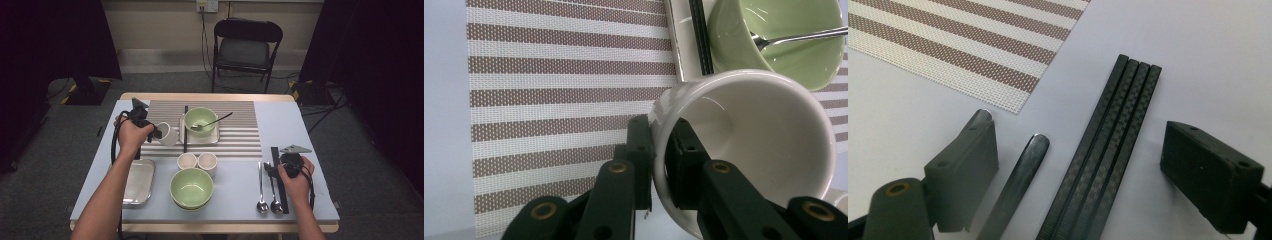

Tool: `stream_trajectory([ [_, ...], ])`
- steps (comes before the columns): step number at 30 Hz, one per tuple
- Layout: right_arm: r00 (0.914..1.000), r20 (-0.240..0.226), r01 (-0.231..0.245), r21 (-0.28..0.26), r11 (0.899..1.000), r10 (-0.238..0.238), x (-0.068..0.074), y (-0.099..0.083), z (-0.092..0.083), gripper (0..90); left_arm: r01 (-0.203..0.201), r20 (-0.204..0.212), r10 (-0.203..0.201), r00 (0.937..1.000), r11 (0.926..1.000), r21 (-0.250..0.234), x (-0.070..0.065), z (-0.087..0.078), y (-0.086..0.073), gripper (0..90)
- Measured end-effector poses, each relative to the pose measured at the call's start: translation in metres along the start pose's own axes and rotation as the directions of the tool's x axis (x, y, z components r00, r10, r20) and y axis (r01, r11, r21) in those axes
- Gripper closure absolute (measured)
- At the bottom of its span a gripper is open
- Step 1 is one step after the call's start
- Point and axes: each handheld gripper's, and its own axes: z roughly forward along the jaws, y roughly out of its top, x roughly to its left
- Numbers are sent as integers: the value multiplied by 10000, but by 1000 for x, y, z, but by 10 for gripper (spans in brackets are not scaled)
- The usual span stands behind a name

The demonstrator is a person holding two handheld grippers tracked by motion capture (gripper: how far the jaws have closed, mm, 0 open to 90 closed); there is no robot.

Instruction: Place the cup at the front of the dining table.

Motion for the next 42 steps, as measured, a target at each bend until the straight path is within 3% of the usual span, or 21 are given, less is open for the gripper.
stream_trajectory([
  [23, 10000, 3, 5, -2, 10000, -5, 0, 0, 0, 144, 48, -228, -46, 9997, 10000, 76, 4, 13, 4, 818],
  [25, 10000, 1, 1, -1, 10000, -1, 0, 0, 0, 144, 246, -156, -246, 9996, 9997, 6, 3, 15, 5, 817],
  [37, 10000, 1, 3, -3, 10000, -3, 0, 0, 0, 144, 364, -296, -361, 9989, 9993, 84, 7, 20, 7, 817],
  [42, 10000, 2, 3, -2, 10000, -3, 0, 0, 0, 144, 194, -339, -188, 9992, 9997, 178, 10, 22, 8, 818],
])
